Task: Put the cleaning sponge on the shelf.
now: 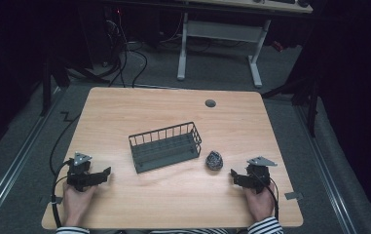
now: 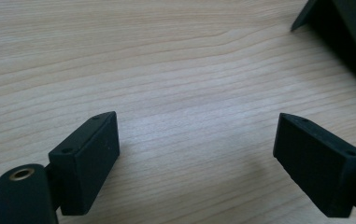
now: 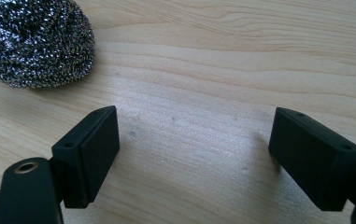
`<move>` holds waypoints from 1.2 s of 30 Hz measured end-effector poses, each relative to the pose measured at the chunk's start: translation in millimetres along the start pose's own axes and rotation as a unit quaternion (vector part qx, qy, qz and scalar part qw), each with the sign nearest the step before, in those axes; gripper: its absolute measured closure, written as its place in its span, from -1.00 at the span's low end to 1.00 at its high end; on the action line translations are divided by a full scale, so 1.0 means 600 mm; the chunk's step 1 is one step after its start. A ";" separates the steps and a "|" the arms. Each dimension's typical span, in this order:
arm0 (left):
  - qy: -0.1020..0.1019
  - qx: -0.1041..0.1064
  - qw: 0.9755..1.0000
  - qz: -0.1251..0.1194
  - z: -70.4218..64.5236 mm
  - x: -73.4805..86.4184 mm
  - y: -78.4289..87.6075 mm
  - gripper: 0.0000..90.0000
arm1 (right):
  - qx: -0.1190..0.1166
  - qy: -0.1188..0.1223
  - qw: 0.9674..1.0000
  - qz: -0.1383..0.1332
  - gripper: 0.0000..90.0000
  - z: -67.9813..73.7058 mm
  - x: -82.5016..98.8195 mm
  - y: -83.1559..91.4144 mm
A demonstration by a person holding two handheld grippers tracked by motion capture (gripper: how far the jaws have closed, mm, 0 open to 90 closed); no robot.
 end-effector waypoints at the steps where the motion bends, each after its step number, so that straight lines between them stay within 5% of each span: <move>1: 0.001 0.005 1.000 0.000 -0.002 -0.002 0.002 -0.67 | 0.000 0.000 1.000 0.000 -0.63 0.000 0.000 0.000; 12: -0.014 0.047 0.999 -0.020 -0.037 -0.034 0.022 -0.61 | 0.000 0.000 1.000 0.000 -0.63 0.000 0.000 0.000; 24: -0.048 0.084 0.994 -0.042 -0.089 -0.087 0.063 -0.57 | -0.001 0.000 1.000 -0.001 -0.62 0.000 0.000 0.000; 36: -0.044 0.120 0.990 -0.050 -0.112 -0.145 0.066 -0.59 | -0.002 0.001 1.000 -0.001 -0.61 0.001 0.000 0.000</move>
Point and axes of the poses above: each handheld gripper's, and its own axes: y roughly backward along the jaws, x roughly out of its underside, z roughly to its left, the point moved 4 cm from there along -y, roughly forward along the jaws, and after that the axes turned 8 degrees about x, right-handed, at the moved point
